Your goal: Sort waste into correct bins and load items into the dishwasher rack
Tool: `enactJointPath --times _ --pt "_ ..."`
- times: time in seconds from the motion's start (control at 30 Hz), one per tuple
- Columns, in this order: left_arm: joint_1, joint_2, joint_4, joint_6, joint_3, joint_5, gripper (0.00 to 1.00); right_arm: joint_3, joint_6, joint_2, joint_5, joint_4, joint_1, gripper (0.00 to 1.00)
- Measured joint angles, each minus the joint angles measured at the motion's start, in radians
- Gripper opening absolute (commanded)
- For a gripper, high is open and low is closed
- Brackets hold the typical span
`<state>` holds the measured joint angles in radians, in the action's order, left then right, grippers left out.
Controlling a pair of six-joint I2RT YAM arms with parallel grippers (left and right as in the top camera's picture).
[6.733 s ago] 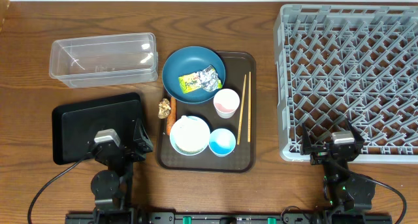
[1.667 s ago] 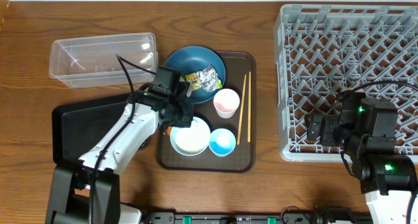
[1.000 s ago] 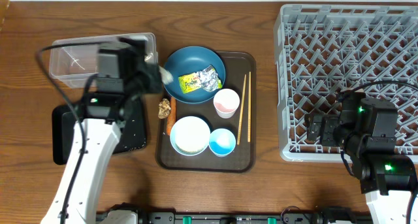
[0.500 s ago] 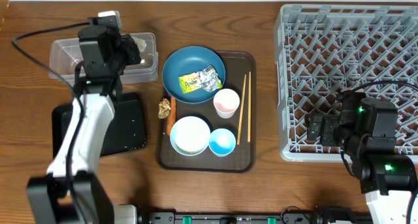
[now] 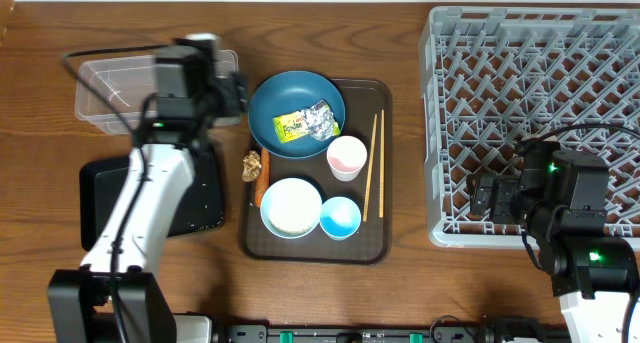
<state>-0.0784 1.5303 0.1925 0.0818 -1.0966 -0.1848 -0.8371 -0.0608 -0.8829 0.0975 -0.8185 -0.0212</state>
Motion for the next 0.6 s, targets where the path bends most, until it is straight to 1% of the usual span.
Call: enactJointPath --times 0.07,0.2,0.4,0.6 --pt "-0.053 0.015 0.018 -0.001 0.000 -0.004 0.77 0.000 0.000 0.000 0.000 0.000 0.000 0.99" --pt "-0.099 0.068 0.014 -0.001 0.000 -0.015 0.78 0.000 0.000 0.000 0.000 -0.004 0.000 0.99" --pt "-0.103 0.198 -0.003 0.000 0.000 -0.043 0.80 0.000 0.000 0.000 0.000 -0.008 0.000 0.99" --pt "-0.103 0.262 -0.015 0.000 0.000 -0.085 0.81 0.000 0.000 0.000 0.000 -0.008 0.000 0.99"
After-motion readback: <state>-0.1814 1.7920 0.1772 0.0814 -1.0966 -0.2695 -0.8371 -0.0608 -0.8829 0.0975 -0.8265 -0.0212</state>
